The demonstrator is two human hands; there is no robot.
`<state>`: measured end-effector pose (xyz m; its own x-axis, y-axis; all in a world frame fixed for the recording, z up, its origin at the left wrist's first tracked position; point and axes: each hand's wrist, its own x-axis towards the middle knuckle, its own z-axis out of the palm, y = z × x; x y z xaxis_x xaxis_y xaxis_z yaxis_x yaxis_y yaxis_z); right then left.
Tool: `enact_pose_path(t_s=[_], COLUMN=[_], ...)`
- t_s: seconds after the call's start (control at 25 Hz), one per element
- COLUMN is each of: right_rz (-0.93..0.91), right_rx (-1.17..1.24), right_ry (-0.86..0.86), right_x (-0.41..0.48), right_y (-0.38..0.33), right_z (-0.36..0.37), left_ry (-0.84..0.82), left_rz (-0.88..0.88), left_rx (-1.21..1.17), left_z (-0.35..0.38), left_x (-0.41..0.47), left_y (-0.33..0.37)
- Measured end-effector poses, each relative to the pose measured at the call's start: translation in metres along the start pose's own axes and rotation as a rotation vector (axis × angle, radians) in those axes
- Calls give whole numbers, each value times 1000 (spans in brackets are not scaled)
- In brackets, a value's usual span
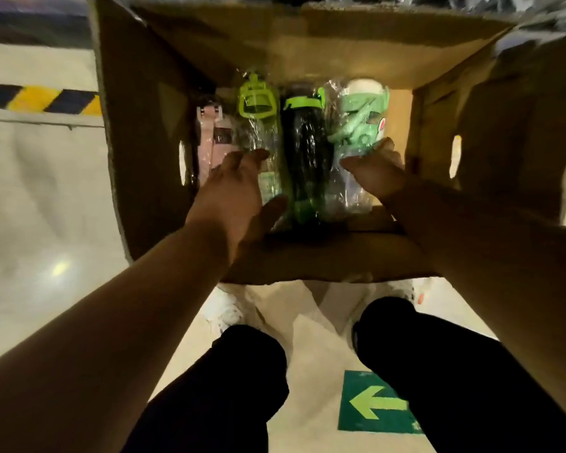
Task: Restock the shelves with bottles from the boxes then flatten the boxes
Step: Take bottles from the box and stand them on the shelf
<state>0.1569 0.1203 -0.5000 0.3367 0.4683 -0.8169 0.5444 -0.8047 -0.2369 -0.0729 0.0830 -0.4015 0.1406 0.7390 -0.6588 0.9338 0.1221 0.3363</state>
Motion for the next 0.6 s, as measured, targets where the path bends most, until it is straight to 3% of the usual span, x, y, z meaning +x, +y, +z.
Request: enact_pose_path(t_s=[0.12, 0.28, 0.44, 0.6], right_rz=[-13, -21, -124, -258], right_rx=[237, 278, 539, 545], right_ry=[28, 77, -129, -328], right_x=[28, 6, -67, -131], right_y=[8, 11, 4, -11], right_z=[23, 8, -15, -4], left_ry=[28, 53, 16, -102], left_rz=[38, 17, -171, -240], left_rx=[-67, -139, -535, -1087], left_z=[17, 20, 5, -11], left_x=[21, 19, 0, -20], left_y=[-17, -24, 3, 24])
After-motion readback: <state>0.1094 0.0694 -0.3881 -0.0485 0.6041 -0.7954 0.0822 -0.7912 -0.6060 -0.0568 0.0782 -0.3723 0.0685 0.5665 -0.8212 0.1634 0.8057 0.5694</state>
